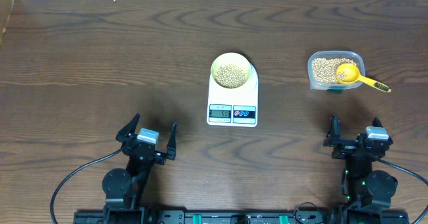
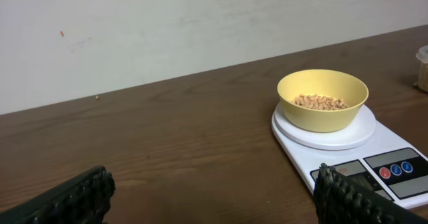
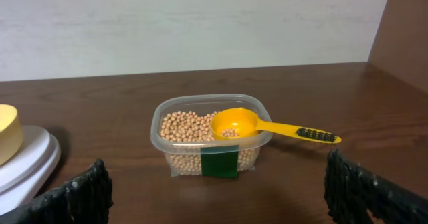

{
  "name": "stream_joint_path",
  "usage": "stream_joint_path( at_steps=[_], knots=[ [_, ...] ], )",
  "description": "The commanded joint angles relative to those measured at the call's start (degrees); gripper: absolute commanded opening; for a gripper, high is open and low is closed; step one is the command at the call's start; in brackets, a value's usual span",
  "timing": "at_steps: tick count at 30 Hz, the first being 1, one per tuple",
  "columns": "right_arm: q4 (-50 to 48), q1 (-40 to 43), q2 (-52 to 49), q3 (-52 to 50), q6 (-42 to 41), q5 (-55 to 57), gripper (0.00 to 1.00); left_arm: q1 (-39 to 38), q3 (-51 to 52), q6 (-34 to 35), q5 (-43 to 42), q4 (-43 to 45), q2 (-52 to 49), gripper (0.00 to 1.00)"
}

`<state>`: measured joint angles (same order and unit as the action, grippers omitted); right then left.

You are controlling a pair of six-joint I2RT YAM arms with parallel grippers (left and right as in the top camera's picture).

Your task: Scoop item into bowl and weigh 50g on scale

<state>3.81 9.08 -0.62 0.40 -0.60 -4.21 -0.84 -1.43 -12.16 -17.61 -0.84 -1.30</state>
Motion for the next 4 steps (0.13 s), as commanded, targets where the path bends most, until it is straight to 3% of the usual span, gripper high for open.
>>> stream_joint_path(
  at_steps=[1,4],
  knots=[
    [0.3,-0.5,0.3,-0.1,0.4,0.2,0.99,0.3,1.2,0.5,0.3,-1.7,-0.2,0.98],
    [0.3,-0.5,0.3,-0.1,0.4,0.2,0.99,0.3,1.2,0.5,0.3,-1.7,-0.2,0.98]
  ],
)
